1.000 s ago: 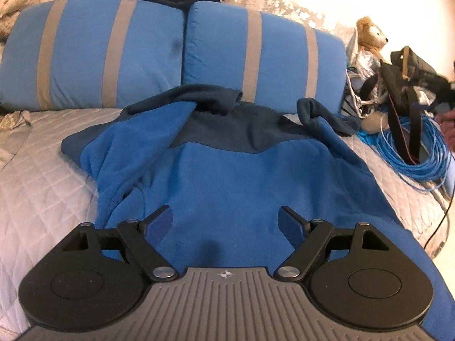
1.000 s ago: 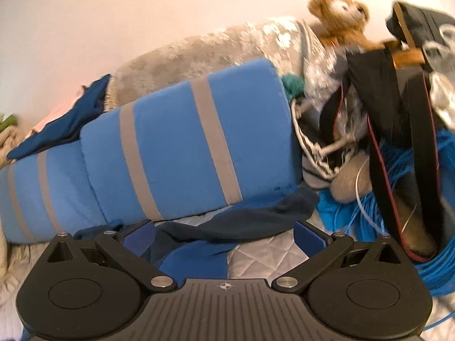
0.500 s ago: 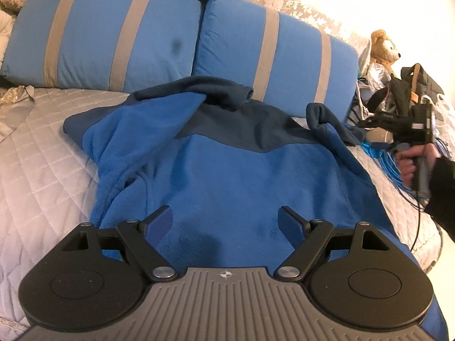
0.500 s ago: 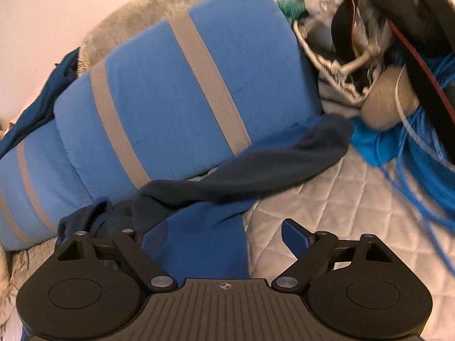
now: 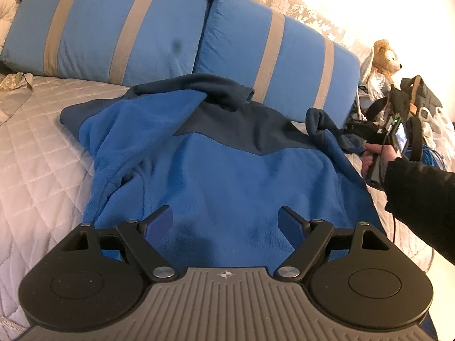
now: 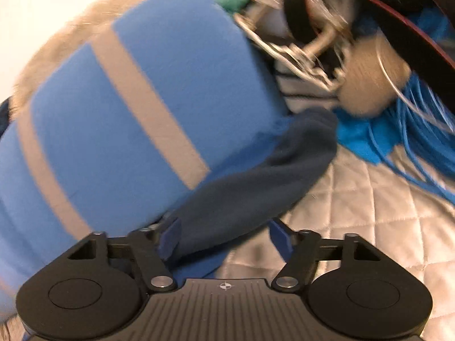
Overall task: Fold clothes
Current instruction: 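Grasp the navy sleeve cuff with the right gripper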
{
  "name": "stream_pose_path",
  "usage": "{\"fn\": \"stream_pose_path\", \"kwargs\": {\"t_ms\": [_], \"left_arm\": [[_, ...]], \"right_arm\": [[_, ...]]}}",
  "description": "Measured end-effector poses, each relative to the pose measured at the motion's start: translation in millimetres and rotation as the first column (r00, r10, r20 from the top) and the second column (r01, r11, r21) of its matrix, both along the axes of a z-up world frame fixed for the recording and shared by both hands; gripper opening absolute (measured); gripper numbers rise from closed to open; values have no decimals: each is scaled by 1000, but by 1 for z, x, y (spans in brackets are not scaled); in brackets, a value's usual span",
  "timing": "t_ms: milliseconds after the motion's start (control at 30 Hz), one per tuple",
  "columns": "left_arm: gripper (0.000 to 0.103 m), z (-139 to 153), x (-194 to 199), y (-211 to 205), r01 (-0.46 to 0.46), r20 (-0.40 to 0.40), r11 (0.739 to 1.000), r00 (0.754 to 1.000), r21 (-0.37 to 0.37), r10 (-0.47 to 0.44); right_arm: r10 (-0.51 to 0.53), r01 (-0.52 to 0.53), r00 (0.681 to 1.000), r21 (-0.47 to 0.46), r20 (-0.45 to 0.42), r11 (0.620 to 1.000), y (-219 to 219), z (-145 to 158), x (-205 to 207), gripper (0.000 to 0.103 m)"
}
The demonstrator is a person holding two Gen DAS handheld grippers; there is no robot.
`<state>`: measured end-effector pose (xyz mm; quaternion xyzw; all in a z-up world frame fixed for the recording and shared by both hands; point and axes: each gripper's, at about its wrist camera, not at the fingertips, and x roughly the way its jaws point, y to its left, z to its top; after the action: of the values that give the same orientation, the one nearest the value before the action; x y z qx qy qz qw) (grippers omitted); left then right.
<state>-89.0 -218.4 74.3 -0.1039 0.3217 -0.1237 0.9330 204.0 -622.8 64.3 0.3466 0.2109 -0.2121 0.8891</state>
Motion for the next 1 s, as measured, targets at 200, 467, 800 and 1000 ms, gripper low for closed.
{"fn": "stream_pose_path", "kwargs": {"t_ms": [200, 467, 800, 1000], "left_arm": [[81, -1, 1, 2, -3, -1, 1000, 1000, -13, 3], [81, 0, 1, 1, -9, 2, 1000, 1000, -6, 9], [81, 0, -1, 1, -11, 9, 1000, 1000, -2, 11], [81, 1, -2, -1, -14, 10, 1000, 1000, 12, 14]], "right_arm": [[-108, 91, 992, 216, 65, 972, -31, -20, 4, 8], [-4, -13, 992, 135, 125, 991, -20, 36, -37, 7], [135, -155, 978, 121, 161, 980, 15, 59, -179, 7], [242, -257, 960, 101, 142, 961, 40, 56, -230, 11]]}}
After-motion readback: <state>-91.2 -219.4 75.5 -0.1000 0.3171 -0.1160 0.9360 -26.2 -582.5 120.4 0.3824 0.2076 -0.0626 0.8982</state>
